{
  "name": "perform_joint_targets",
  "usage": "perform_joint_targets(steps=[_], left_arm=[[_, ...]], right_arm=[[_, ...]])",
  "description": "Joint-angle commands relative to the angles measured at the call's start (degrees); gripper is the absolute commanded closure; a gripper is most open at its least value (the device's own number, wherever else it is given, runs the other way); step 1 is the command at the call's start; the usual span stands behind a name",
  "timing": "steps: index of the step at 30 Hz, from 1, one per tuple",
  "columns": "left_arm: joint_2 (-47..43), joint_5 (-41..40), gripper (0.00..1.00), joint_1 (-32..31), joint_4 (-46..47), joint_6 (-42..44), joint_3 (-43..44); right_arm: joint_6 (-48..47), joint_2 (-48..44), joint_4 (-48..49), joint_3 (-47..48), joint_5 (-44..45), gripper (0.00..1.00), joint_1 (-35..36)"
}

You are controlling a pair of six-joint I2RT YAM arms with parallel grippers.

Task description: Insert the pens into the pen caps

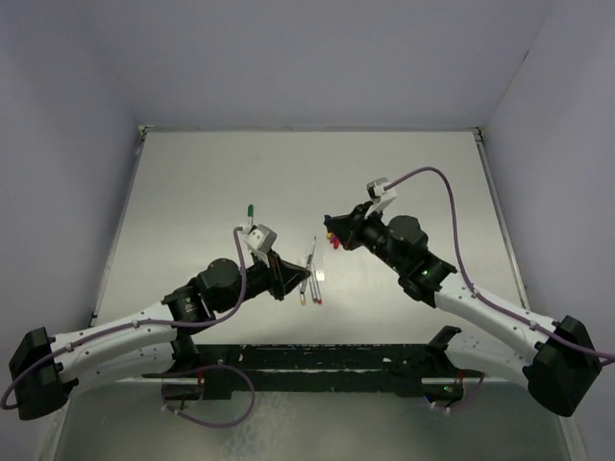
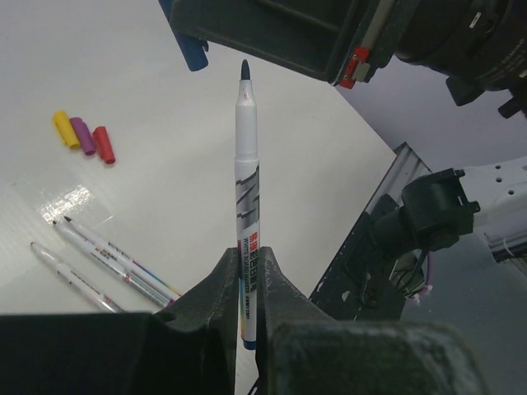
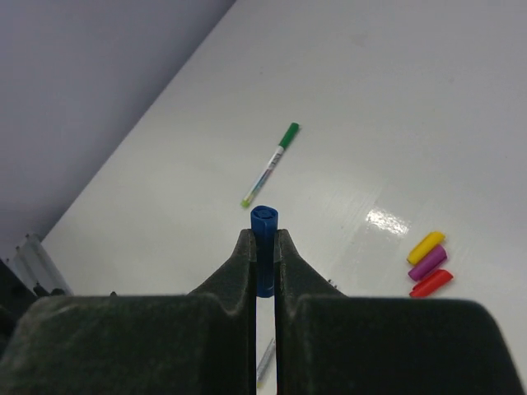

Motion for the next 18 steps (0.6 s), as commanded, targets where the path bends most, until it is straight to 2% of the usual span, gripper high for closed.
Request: perform_joint_targets(steps=[1, 9, 18], left_arm=[[1.2, 4.5, 1.0, -0.2, 17.2, -1.1, -3.4], [0.8, 5.0, 1.0, -0.1, 23.6, -2.5, -6.2], [1.0, 6.6, 1.0, -0.2, 23.5, -2.3, -4.9]], right_arm=[[4.7, -5.1, 17.2, -4.4, -4.9, 1.0, 0.4], [9.7, -10.7, 31.7, -10.2, -6.2, 1.0, 0.4], [12.5, -7.9, 39.4, -11.2, -7.9, 1.0, 0.4]])
